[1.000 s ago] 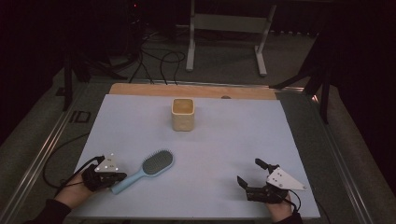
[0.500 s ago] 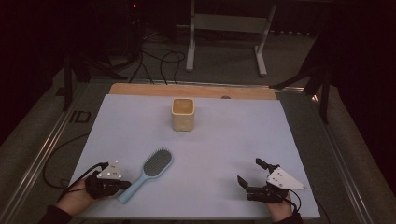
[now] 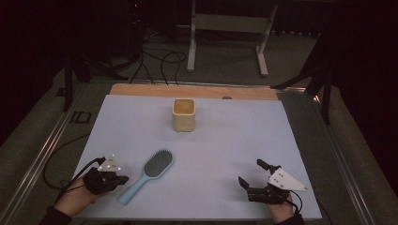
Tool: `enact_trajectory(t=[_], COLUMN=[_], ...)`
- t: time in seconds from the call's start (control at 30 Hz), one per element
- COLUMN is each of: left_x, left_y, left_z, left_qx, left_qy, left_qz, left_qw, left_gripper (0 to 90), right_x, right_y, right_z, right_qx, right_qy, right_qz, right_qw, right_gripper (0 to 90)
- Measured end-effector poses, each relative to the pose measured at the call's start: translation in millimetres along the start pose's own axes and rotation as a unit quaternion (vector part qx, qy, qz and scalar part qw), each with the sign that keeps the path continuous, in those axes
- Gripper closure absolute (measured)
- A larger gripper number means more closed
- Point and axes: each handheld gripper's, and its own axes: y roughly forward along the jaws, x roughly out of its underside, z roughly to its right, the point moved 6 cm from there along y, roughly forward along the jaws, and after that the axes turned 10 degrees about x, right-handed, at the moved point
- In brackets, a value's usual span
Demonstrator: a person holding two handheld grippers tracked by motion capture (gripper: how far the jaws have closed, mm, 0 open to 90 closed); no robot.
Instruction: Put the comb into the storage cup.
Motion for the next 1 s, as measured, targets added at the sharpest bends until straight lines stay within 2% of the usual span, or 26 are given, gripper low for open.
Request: enact_trajectory(t=[0.27, 0.43, 0.57, 0.63, 0.7, 0.77, 0.83, 1.0], left_x=[-15.1, -21.2, -26.5, -29.8, -32.9, -35.5, -38.1, -45.6], left_y=[-7.8, -12.6, -16.1, -18.2, -20.2, -21.2, -21.1, -18.4], left_z=[7.6, 11.0, 15.1, 17.0, 18.6, 19.4, 20.7, 26.1], left_qx=[-0.001, -0.014, -0.011, -0.01, -0.004, -0.011, -0.013, -0.018], left_qy=[-0.041, -0.063, -0.068, -0.072, -0.077, -0.086, -0.09, -0.088], left_qz=[0.011, 0.013, 0.014, 0.017, 0.019, 0.017, 0.015, 0.008], left_qw=[0.9991, 0.9979, 0.9975, 0.9972, 0.9969, 0.9961, 0.9957, 0.9959], left_gripper=[90.0, 88.6, 80.7, 80.1, 71.4, 69.6, 63.9, 50.0], right_x=[0.0, 0.2, 0.8, 0.6, 0.3, 0.4, 0.6, 0.5], right_y=[-0.1, 0.3, 0.9, 0.8, 0.6, 0.8, 1.0, 0.9], right_z=[-0.7, -0.7, -0.8, -0.8, -0.6, -0.4, -0.7, -1.0], right_qx=[-0.002, -0.002, -0.002, -0.002, -0.001, 0.0, -0.001, -0.002], right_qy=[-0.001, 0.0, 0.0, 0.0, 0.002, 0.001, 0.002, -0.001], right_qz=[-0.001, -0.001, -0.003, -0.003, -0.002, -0.002, -0.003, -0.002], right_qw=[1.0, 1.0, 1.0, 1.0, 1.0, 1.0, 1.0, 1.0], right_gripper=[8.7, 8.7, 8.6, 8.7, 8.6, 8.6, 8.7, 8.6])
